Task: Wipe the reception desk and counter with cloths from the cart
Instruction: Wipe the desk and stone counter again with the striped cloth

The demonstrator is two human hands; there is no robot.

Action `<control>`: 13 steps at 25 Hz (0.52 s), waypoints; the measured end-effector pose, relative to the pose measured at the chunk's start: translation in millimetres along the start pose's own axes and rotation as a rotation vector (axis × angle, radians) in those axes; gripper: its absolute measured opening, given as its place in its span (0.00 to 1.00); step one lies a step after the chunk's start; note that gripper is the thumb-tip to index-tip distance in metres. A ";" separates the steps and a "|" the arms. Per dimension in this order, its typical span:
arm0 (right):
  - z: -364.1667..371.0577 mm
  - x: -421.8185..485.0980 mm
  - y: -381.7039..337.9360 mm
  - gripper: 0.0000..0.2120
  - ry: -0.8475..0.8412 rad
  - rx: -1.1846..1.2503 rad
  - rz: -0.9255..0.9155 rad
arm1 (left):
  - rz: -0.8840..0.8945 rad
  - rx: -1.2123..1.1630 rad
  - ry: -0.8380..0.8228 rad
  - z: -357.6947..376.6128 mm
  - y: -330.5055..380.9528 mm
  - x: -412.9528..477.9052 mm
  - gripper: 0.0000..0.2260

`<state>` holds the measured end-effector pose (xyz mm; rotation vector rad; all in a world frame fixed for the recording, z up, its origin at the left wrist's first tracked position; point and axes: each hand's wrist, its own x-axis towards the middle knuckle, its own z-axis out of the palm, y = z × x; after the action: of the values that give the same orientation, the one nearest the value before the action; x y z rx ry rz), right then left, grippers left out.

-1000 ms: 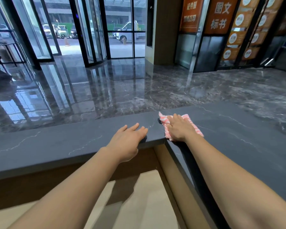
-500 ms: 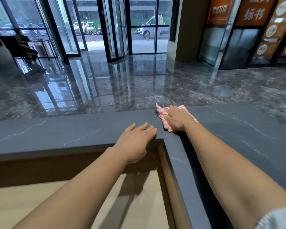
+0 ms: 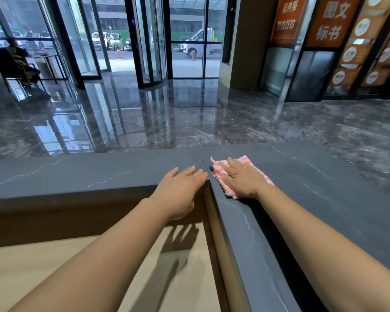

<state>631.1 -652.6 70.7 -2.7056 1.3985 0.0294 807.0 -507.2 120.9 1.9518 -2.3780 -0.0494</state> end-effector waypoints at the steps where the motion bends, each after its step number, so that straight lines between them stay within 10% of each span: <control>1: 0.7 -14.3 -9.1 0.25 -0.003 0.002 -0.026 | -0.002 -0.002 -0.001 -0.9 3.2 -8.0 0.30; 13: 9.2 -94.0 -47.8 0.26 -0.010 0.051 -0.006 | -0.030 0.005 -0.004 5.9 31.3 -65.8 0.29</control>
<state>615.9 -547.9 71.0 -2.6651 1.3685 0.0071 788.7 -436.6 115.1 1.9925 -2.3536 -0.0490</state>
